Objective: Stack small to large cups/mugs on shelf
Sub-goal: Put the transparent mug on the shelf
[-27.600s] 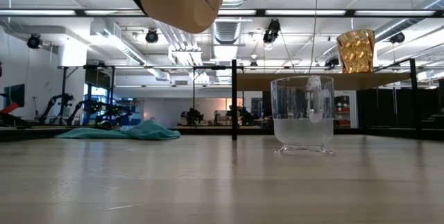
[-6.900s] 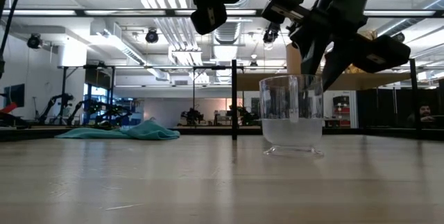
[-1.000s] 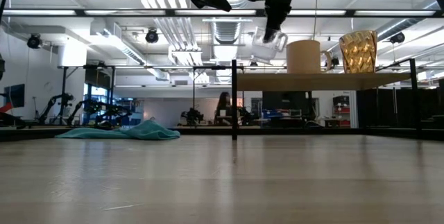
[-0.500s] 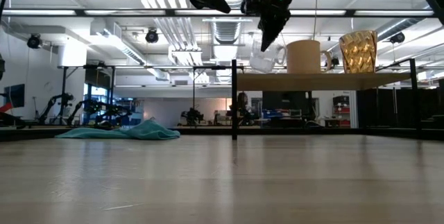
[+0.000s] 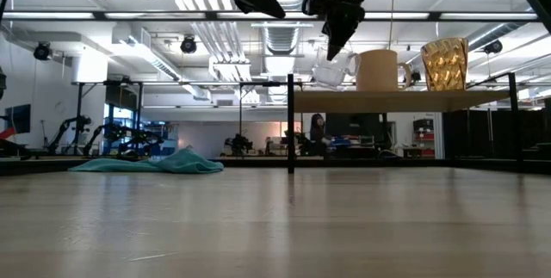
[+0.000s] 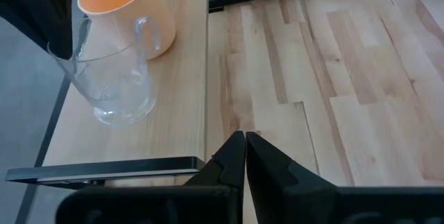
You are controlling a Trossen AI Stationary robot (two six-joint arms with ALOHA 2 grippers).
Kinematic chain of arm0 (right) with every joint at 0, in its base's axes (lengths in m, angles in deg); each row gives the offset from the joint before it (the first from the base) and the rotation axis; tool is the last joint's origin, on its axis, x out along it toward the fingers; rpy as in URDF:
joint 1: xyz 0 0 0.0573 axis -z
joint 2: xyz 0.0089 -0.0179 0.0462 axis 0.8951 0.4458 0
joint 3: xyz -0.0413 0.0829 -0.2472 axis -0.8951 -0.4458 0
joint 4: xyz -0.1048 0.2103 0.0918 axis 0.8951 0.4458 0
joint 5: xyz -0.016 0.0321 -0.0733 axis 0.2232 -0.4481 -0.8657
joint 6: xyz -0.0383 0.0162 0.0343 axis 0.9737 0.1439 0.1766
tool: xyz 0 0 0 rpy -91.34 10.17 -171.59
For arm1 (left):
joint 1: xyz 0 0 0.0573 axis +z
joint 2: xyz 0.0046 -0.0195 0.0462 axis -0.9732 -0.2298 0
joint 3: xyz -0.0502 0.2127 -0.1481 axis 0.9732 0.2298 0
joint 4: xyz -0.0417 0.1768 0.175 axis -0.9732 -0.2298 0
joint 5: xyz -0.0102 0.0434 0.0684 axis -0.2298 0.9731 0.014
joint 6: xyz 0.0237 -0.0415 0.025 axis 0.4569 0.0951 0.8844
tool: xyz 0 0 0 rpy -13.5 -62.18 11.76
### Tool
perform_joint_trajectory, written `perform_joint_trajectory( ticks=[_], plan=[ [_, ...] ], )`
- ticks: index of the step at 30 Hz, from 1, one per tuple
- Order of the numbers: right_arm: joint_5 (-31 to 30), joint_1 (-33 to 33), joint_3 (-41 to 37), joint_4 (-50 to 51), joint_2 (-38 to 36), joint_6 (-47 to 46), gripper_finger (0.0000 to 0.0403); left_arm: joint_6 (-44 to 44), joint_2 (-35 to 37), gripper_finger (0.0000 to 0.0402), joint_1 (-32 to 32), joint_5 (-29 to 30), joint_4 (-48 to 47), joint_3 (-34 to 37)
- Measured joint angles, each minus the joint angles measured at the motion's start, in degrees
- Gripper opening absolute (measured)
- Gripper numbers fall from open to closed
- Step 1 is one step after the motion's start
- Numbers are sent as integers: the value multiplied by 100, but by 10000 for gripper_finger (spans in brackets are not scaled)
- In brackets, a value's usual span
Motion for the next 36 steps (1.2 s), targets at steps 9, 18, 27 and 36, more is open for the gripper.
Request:
perform_joint_trajectory(
  ticks=[9, 18, 27, 36],
  plan=[
    [15, 22, -38, 213, 83, -18, 9, -10, -3, 0, -1, -1, 0, 0],
    [24, 22, -37, 187, 294, -70, 9, -13, -3, 0, -1, -2, 0, 0],
    [6, 22, 383, 154, 354, -107, 21, -11, -3, 0, 1, -2, -2, 2],
    [9, 22, 428, 189, 363, -313, 68, -11, -3, 0, 1, -2, 0, 4]
  ],
)
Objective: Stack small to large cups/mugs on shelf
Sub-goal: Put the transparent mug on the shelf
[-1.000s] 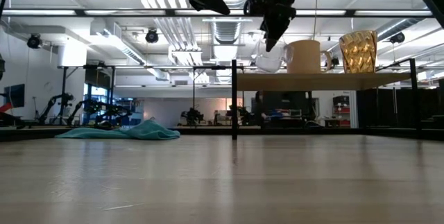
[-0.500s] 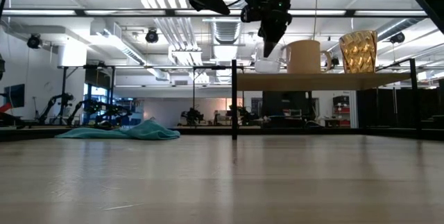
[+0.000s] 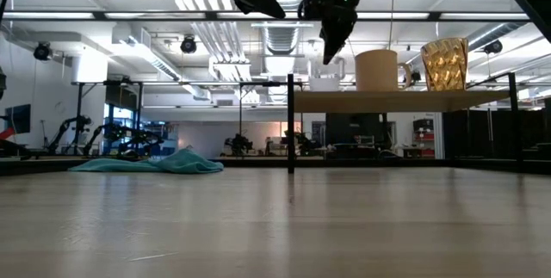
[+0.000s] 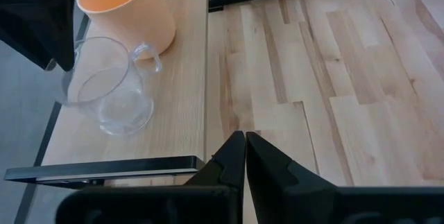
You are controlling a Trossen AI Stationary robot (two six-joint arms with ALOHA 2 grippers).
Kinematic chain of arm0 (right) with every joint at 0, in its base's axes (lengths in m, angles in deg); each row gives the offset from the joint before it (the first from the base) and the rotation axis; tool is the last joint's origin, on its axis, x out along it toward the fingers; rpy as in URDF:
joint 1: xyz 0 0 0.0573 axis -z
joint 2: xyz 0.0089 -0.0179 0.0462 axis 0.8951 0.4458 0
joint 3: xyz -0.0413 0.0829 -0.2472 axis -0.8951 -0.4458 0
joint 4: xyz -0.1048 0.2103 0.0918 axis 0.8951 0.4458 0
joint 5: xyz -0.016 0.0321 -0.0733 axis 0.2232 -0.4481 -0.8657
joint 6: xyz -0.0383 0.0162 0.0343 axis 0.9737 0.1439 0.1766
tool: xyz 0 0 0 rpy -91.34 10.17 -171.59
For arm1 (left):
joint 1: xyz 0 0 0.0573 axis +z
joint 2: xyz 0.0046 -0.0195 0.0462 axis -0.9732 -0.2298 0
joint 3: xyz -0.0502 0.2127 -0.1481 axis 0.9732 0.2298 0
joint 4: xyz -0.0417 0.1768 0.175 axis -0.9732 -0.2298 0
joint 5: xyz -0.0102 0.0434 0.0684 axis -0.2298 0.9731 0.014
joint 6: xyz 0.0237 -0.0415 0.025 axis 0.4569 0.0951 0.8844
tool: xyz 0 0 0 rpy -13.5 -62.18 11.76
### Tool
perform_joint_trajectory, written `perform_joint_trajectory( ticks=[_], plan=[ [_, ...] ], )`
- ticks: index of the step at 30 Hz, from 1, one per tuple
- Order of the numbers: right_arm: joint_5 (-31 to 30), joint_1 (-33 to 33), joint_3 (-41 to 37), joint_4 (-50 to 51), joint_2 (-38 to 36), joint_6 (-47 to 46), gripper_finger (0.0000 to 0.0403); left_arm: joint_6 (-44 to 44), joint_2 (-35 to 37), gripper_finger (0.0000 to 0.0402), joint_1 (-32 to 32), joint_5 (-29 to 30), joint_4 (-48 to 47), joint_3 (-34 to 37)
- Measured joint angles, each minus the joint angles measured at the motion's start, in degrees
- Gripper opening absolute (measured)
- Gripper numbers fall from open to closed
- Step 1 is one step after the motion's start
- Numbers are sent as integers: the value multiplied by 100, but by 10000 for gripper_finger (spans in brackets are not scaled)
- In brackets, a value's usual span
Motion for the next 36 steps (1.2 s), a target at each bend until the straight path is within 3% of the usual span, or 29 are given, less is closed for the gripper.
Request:
perform_joint_trajectory(
  ticks=[6, 14, 23, 27, 31, 36],
  plan=[
    [-1, 0, -13, -26, 4, 2, 95, 0, 0, 0, 0, 0, -1, 0],
    [-437, -2, -7, -212, 3, 96, 93, 0, 0, 0, 0, -2, -3, 7],
    [-442, -161, 581, 399, -17, -139, 87, 2, -2, 0, 1, -2, -4, 24],
    [-275, -361, 1005, 782, -36, -813, 86, 3, -2, 0, 2, 1, -2, 24],
    [413, -626, 953, 921, -206, -1880, 85, 9, -2, 0, 2, 271, 0, 24],
    [445, -1092, 949, 734, -251, -3011, 76, 8, -2, 0, 2, 785, 4, 24]
  ],
)
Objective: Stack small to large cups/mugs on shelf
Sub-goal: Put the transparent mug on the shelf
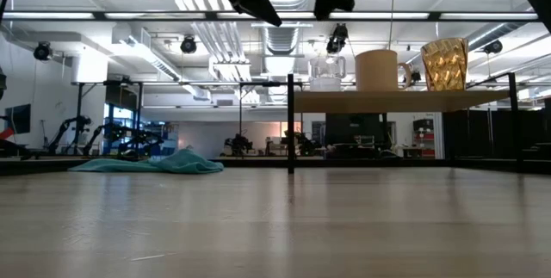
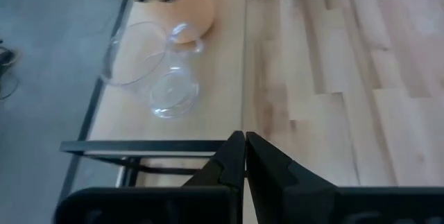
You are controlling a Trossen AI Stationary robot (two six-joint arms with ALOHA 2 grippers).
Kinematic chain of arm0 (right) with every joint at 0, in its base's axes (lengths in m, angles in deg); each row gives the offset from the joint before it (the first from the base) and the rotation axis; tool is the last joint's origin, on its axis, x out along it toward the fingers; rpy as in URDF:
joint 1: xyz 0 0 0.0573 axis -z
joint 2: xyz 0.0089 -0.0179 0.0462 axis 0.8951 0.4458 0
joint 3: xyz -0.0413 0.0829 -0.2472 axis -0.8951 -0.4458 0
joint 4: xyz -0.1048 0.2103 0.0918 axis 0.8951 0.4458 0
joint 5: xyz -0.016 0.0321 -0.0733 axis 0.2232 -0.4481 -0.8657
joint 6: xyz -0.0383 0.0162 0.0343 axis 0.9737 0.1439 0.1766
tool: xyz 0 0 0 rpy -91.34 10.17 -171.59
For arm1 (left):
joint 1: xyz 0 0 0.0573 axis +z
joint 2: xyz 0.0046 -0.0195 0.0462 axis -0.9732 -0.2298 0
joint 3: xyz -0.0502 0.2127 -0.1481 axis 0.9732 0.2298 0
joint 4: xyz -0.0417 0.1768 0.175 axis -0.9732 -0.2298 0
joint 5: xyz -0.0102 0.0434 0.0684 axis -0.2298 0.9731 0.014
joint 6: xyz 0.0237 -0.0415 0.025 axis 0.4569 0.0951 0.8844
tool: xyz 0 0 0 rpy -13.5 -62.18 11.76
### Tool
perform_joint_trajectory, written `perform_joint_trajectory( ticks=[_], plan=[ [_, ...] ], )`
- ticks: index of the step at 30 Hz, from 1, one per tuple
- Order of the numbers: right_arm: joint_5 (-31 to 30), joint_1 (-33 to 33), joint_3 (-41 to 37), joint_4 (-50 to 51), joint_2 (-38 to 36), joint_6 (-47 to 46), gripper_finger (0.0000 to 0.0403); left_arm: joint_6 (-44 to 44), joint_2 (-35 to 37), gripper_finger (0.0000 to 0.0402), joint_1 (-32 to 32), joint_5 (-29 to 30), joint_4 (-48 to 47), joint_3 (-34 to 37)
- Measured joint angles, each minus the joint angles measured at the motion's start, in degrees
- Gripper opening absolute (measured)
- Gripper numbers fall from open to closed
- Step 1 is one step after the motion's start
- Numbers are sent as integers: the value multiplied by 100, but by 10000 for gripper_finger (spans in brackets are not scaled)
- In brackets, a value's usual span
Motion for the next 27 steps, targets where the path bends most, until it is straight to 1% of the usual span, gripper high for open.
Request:
perform_joint_trajectory(
  ticks=[2, 3, 4, 8, 9, 10, 13, 15, 18, 24, 27],
  plan=[
    [-115, -184, -4, -119, 3, -283, 71, -3, 6, 0, 2, 110, -4, 0],
    [-325, -296, -4, -151, 13, -489, 68, -2, 23, 0, 1, 163, -8, 0],
    [-624, -402, -4, -149, 13, -684, 65, 0, 45, 0, 0, 236, -11, 2],
    [-2411, -879, -8, 21, 24, -1485, 48, 1, 156, 0, 3, 498, -32, 0],
    [-2680, -983, -7, 51, 23, -1732, 42, 2, 183, 0, 7, 572, -44, 2],
    [-2826, -1078, -7, 56, 22, -1961, 35, -1, 214, 0, 11, 632, -50, 2],
    [-3052, -1355, -15, 32, 24, -2619, 14, -2, 340, 0, 37, 724, -108, 0],
    [-3183, -1523, -59, 21, 35, -3059, 10, -3, 413, 0, 56, 813, -189, 0],
    [-3197, -1731, -180, 31, 57, -3647, 8, -3, 554, 0, 66, 845, -275, 0],
    [-3276, -2076, -830, -35, 58, -4840, 8, -3, 863, 0, 74, 848, -373, 24],
    [-3391, -2178, -1176, -382, 61, -5032, 8, 6, 996, 0, 91, 847, -364, 31]
  ],
)
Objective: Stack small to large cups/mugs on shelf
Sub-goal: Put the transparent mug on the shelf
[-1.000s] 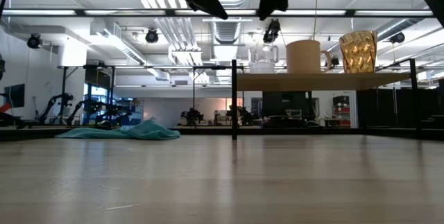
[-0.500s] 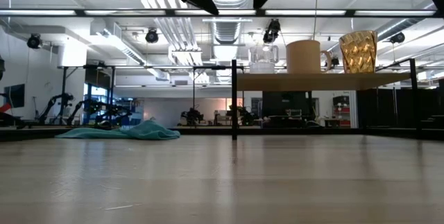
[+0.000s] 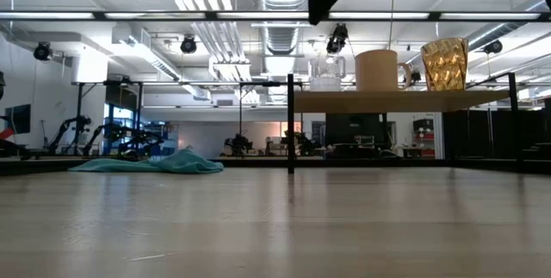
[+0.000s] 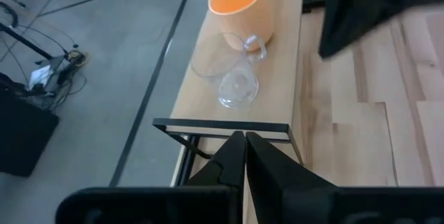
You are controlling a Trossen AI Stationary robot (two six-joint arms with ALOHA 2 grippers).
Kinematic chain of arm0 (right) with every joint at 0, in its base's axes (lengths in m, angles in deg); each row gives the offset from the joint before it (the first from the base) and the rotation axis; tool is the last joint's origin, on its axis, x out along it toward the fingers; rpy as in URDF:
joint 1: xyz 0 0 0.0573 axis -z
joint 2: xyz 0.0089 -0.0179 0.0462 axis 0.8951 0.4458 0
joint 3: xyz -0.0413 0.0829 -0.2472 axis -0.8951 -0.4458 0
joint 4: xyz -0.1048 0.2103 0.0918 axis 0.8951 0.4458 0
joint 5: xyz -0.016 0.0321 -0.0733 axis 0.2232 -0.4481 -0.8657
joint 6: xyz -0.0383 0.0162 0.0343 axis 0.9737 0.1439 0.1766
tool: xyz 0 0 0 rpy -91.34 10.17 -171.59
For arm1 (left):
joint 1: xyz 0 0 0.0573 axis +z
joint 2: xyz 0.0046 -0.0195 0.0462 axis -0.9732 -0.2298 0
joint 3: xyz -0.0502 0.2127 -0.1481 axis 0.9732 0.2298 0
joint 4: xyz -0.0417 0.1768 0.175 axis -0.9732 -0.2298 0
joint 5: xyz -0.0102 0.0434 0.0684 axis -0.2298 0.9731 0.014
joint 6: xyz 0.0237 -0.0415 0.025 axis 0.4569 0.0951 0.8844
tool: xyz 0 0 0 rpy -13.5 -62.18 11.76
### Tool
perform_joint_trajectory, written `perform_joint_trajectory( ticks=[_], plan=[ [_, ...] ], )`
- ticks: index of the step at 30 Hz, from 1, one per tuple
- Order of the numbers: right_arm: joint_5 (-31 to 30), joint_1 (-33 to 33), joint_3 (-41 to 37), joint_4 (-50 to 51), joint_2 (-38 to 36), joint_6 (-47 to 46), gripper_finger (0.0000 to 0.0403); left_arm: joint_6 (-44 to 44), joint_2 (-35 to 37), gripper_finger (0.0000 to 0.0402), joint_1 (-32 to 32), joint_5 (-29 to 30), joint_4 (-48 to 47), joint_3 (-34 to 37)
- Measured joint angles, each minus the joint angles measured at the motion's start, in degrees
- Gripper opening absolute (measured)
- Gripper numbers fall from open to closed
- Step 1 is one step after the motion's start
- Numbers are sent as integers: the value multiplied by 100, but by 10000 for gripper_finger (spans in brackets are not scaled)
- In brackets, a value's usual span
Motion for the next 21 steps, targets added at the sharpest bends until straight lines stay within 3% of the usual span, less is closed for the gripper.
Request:
perform_joint_trajectory(
  ticks=[5, 16, 21],
  plan=[
    [-120, -7, -396, -507, 4, -116, 8, 1, 122, 0, 26, 2, 0, 26],
    [-1074, -147, -1136, -541, 4, -1443, 8, 6, 154, 0, 23, -2, 1, 26],
    [-1123, -145, -1314, -536, 4, -1533, 8, 4, 154, 0, 23, -2, -1, 25]
  ],
)
